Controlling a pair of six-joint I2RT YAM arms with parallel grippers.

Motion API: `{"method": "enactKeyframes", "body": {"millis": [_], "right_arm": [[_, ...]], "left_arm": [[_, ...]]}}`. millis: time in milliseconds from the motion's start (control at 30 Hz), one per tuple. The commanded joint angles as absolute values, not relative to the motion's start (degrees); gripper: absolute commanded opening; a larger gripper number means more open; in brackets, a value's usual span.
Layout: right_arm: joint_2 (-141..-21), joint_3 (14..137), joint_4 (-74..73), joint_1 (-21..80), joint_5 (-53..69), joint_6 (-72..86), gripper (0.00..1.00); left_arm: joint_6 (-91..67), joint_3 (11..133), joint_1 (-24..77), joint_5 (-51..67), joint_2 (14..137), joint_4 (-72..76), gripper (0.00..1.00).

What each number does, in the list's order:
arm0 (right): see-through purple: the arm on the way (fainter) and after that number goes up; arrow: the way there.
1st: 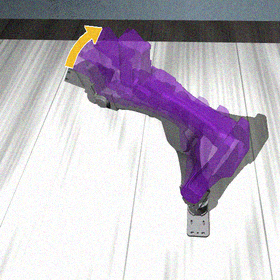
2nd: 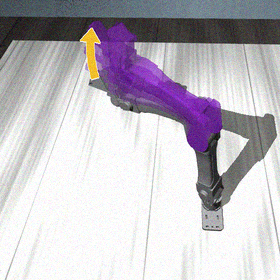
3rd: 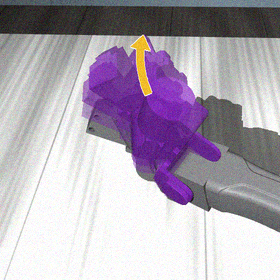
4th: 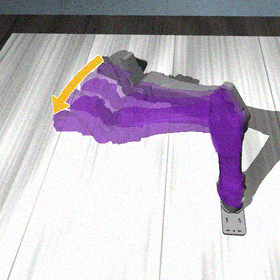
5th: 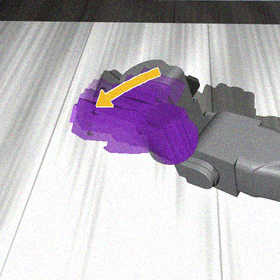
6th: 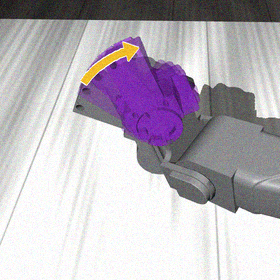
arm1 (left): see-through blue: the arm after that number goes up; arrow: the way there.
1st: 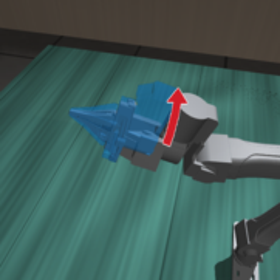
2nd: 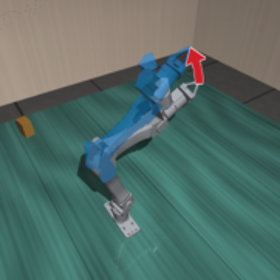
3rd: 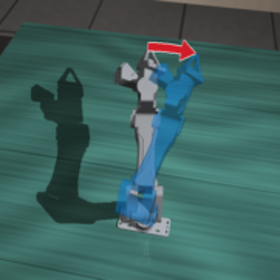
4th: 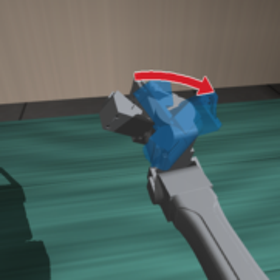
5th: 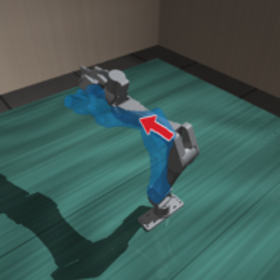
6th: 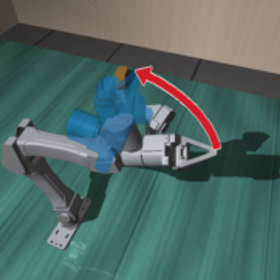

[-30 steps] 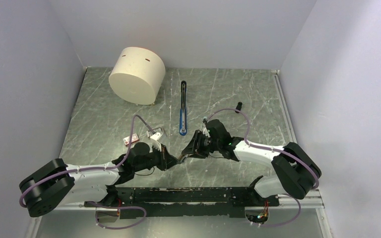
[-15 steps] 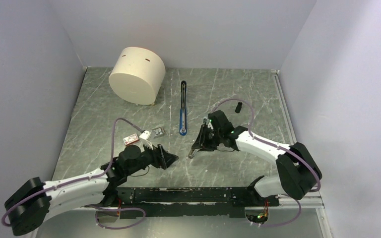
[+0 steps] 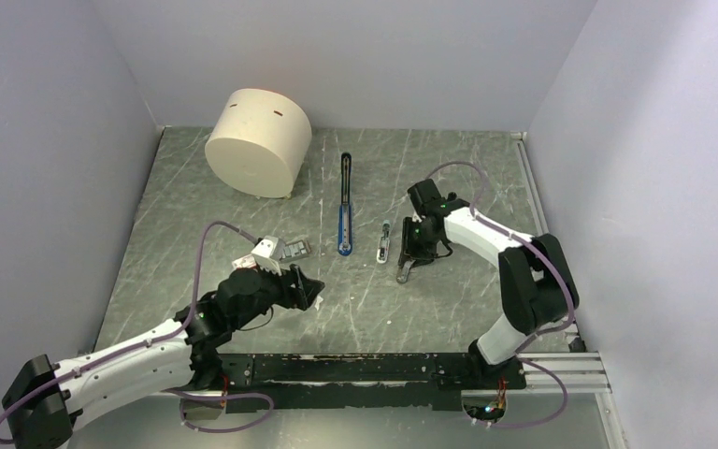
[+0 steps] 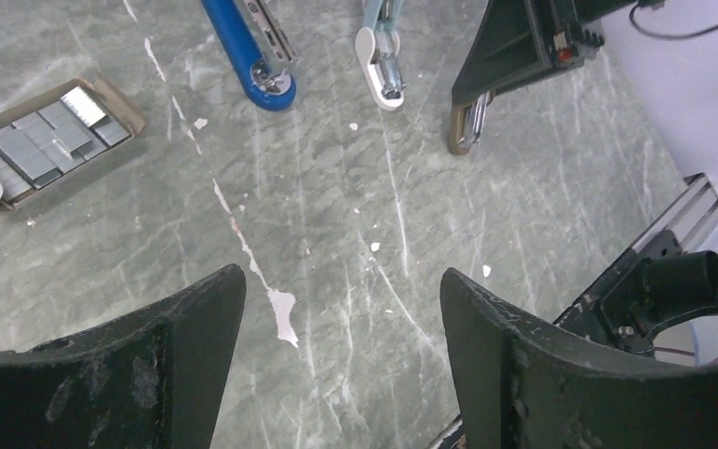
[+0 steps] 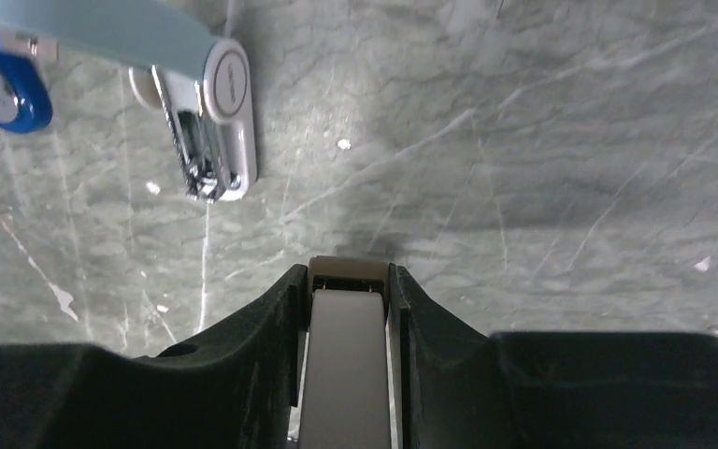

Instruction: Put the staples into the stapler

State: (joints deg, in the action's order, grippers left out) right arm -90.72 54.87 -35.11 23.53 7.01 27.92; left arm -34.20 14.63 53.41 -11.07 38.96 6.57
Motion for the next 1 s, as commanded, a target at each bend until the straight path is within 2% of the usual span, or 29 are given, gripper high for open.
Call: {"method": "enactKeyframes", "body": {"millis": [0,400,867,967], "right_arm": [[-94.30,59.74,-37.56,22.56,2.92,25.64,0.35],[-104.20,68.80,-39.69,21.38,0.88,24.20,0.41],[-103.56,68.75,-40.24,21.18,0.13,24.89,0.41],[-101.51,67.87,-38.99,21.17,1.14,24.27,0.49]], "left_arm": [[-31.99,16.05,53.50,-12.73,38.77,3.41,0.81],[-28.31,16.66,53.51,-17.27,34.92,0.09,0.80],[-28.12,14.77,53.49,-19.36,28.67,-3.09,0.80],[-28.39,15.28,53.51,-19.53,29.35,-3.66,0.80]]}}
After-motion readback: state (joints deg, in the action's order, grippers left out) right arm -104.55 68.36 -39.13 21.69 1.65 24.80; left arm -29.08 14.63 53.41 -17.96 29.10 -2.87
